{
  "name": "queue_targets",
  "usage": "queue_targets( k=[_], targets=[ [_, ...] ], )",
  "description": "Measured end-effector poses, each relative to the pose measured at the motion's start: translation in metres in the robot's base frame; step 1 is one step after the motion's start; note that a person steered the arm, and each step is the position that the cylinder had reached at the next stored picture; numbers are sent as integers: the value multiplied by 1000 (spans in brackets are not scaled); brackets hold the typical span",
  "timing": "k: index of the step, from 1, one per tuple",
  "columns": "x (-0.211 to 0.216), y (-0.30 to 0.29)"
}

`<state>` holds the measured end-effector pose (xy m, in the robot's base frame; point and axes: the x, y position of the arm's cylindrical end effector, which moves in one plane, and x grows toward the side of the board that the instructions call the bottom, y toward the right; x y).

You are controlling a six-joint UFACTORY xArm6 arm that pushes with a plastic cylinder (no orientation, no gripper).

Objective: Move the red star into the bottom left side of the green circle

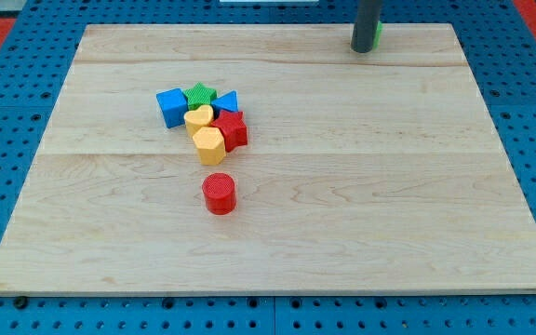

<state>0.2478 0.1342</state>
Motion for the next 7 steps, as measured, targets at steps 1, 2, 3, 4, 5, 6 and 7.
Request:
queue_targets(
  k=[1,2,3,4,5,6,7],
  targets=[
    [77,-18],
    [144,-40],
    [194,-123],
    [228,-171],
    [237,-206],
    [236,-220],
    [229,-220]
  ],
)
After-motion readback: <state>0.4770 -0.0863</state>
